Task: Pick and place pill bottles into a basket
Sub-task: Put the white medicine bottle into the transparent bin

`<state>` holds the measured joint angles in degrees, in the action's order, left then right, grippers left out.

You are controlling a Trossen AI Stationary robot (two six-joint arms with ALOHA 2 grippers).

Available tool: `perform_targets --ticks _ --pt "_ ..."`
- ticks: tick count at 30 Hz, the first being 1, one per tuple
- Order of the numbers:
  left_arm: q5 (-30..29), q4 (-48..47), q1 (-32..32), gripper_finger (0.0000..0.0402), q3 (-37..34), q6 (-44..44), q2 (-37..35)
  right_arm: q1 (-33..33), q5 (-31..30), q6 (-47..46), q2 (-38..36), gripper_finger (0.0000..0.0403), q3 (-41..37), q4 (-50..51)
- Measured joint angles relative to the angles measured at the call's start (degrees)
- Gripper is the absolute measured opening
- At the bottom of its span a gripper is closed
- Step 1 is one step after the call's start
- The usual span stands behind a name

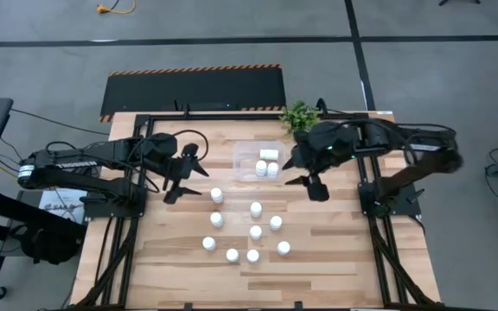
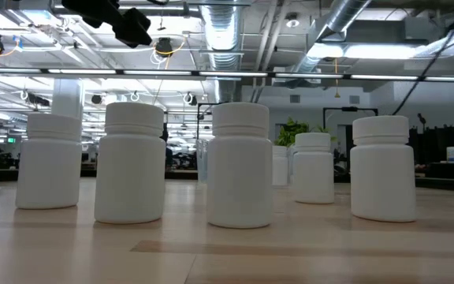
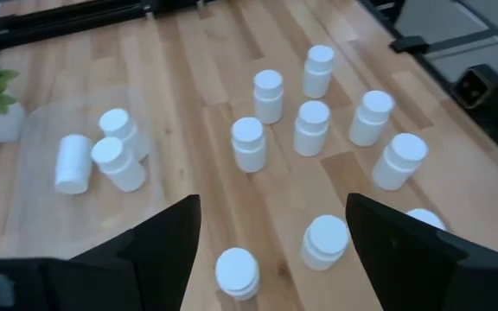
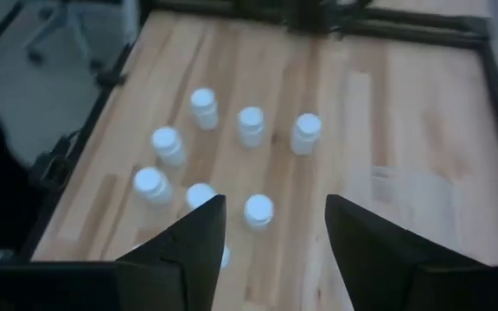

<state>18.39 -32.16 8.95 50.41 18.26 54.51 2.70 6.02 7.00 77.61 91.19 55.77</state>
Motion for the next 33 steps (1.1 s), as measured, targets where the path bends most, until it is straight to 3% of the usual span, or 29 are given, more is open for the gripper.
perform_targets --ticks 5,10,17,22,29,33 --pt "-3.3 0.5 -0.7 0.0279 0.0 -1.6 0.0 -4.6 -0.1 -5.5 -12.1 0.0187 -17.9 -11.9" --pt "-5.7 1.0 -2.0 0.0279 0.0 -4.1 1.7 -6.1 -0.1 -10.4 -18.5 0.0189 -26.2 -18.4" --pt "-6.1 1.6 -3.0 0.0279 0.0 -8.8 8.5 -6.1 0.0 -7.6 -19.2 0.0185 -26.9 -17.9" --pt "-5.6 -2.2 -3.2 0.0279 4.5 -9.3 14.0 -6.1 -0.1 -4.8 -18.6 0.0185 -26.9 -17.3" --pt "-9.7 -16.2 -5.0 0.0279 12.3 -1.3 21.8 -6.1 -0.1 -2.3 -16.5 0.0181 -26.9 -16.3" --pt "-11.6 -17.7 -5.6 0.0279 14.3 1.8 25.7 -6.1 -0.1 -1.5 -15.4 0.018 -26.9 -16.4"
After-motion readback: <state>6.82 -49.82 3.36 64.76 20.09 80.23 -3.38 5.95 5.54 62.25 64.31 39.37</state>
